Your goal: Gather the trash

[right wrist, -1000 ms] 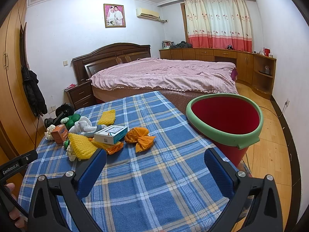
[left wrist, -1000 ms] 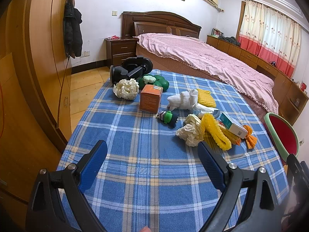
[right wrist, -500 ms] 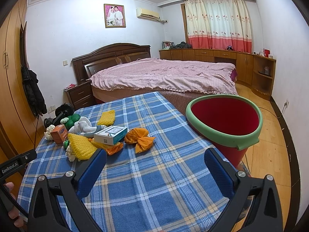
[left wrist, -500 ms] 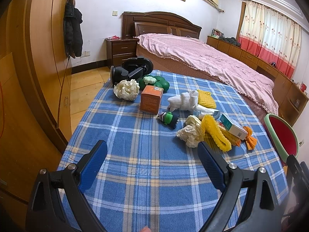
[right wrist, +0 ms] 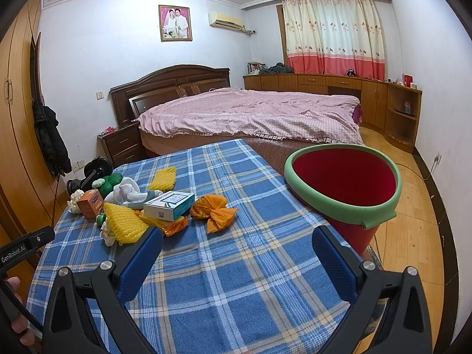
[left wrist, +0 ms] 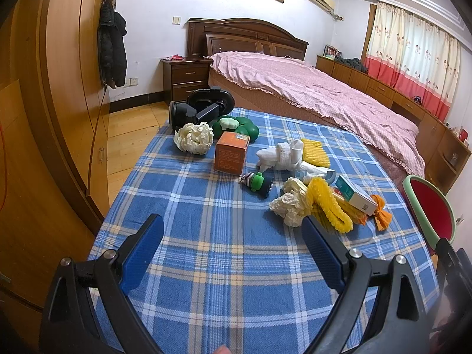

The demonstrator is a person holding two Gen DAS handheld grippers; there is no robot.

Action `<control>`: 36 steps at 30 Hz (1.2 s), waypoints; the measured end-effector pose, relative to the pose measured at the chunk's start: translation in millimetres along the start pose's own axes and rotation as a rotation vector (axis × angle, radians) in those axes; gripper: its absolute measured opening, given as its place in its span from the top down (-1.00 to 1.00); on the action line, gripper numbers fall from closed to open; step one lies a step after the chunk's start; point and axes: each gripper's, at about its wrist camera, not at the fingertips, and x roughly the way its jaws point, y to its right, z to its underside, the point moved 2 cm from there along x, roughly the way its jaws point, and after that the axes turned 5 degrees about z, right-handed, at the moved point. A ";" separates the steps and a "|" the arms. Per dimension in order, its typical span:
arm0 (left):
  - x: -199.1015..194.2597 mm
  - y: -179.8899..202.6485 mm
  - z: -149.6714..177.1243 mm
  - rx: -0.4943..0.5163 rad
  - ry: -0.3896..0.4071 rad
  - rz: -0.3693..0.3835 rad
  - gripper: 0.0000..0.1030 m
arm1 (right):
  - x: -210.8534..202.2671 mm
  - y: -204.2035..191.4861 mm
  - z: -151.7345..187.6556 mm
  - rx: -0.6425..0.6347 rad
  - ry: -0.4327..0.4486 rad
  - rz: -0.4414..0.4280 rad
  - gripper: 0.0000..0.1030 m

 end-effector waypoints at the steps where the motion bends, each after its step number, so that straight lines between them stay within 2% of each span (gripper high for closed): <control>1: 0.2 0.1 0.2 0.000 0.000 -0.001 -0.82 | 0.0 0.0 0.0 0.000 0.000 0.000 -1.00; 30: 6.2 -6.0 3.7 -0.005 -0.016 -0.009 -0.82 | 2.3 3.7 4.5 0.000 -0.014 0.003 -1.00; 36: 13.7 -10.3 0.2 -0.007 -0.032 -0.018 -0.82 | 14.8 -1.4 4.0 -0.010 -0.035 0.001 -1.00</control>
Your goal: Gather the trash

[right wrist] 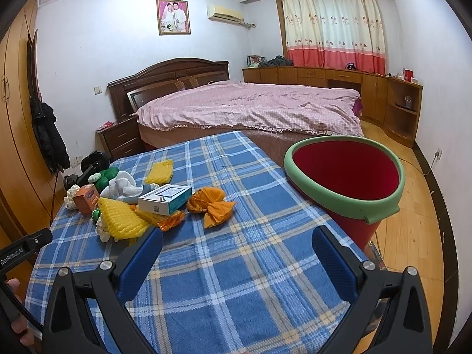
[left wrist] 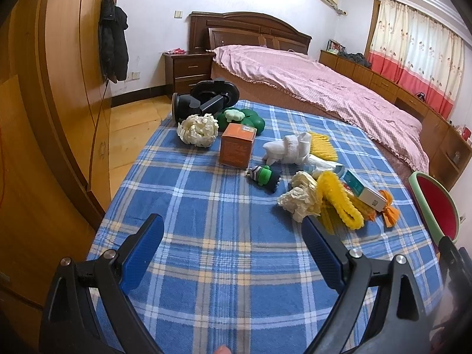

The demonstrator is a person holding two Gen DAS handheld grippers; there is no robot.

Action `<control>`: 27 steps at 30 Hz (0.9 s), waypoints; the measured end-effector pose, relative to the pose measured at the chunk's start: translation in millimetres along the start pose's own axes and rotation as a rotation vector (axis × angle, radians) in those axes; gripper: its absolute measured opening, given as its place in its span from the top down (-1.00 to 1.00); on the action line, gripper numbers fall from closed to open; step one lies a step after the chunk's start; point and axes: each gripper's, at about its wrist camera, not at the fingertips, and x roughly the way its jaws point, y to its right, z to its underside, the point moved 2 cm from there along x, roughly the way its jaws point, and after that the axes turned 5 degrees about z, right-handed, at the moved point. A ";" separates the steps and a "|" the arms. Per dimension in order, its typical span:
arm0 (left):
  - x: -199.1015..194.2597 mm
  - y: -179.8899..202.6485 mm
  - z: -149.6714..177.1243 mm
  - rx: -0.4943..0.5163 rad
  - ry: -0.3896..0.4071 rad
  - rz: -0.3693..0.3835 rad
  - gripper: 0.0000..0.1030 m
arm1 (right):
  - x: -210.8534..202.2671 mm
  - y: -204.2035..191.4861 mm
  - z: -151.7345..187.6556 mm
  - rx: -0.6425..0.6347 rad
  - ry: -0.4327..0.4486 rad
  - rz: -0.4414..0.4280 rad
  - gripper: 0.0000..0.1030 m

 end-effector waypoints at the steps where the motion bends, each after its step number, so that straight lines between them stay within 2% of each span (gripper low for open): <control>1: 1.7 -0.7 -2.0 -0.001 0.001 -0.004 -0.82 | 1.2 0.2 -2.8 0.002 -0.003 -0.003 -1.00; 10: 22.9 -15.6 -27.0 -0.004 -0.023 -0.014 -0.82 | 30.5 -2.6 -24.1 -0.005 -0.068 -0.035 -1.00; 18: 53.3 -35.6 -59.8 -0.043 -0.064 -0.012 -0.82 | 62.7 -10.7 -42.8 -0.015 -0.122 -0.026 -1.00; 27: 99.2 -62.8 -91.5 -0.093 -0.094 -0.037 -0.82 | 105.8 -21.8 -45.7 -0.028 -0.216 -0.005 -1.00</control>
